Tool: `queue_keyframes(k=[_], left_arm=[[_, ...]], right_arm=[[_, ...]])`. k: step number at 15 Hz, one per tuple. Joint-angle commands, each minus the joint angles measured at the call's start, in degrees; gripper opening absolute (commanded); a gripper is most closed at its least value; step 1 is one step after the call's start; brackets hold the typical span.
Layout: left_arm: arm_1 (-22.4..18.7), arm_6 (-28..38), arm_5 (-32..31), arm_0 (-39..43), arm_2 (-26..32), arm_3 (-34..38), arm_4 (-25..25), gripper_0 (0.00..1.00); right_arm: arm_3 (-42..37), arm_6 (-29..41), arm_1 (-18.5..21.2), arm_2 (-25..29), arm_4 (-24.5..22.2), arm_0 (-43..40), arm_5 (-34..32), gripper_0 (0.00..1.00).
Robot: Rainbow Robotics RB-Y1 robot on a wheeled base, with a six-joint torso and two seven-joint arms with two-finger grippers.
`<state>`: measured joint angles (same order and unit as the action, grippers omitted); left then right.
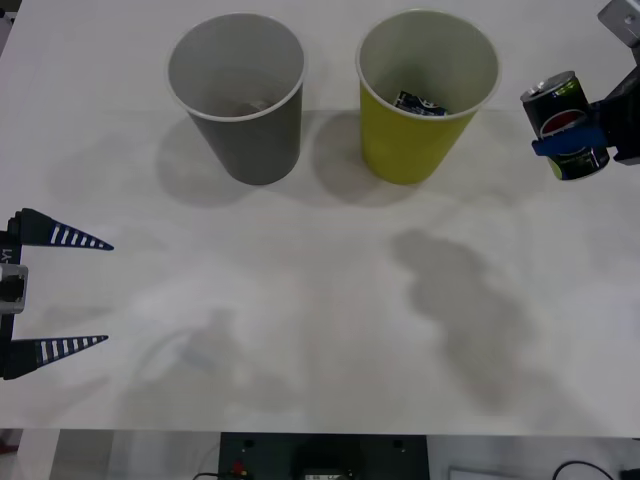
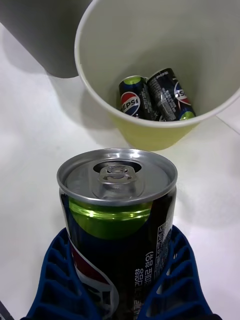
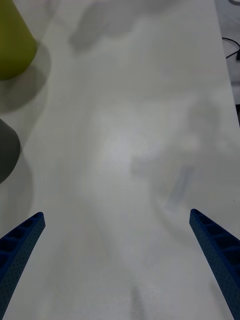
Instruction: Put the can into the green bin and the plastic bottle into the gray bin
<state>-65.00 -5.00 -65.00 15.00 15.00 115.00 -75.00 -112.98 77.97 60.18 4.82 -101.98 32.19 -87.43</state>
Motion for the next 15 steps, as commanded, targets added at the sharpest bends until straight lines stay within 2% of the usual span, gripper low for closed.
queue_keyframes(k=[1,5,11,15], left_arm=[[0.00,0.00,0.00,0.00,0.00,0.00,0.00,1.00],[0.00,0.00,0.00,0.00,0.00,0.00,0.00,1.00],[0.00,0.00,0.00,0.00,0.00,0.00,0.00,1.00],[0.00,0.00,0.00,0.00,0.00,0.00,0.00,1.00]], right_arm=[[7.42,-0.01,-0.24,-8.78,-1.29,11.84,-2.57,0.00],[19.55,-0.01,-4.02,-18.27,-4.98,25.20,-2.57,0.00],[35.46,-0.45,-15.80,-24.34,-18.87,38.30,-1.69,0.00],[43.72,-0.45,-21.16,-27.76,-23.44,43.04,2.27,0.00]])
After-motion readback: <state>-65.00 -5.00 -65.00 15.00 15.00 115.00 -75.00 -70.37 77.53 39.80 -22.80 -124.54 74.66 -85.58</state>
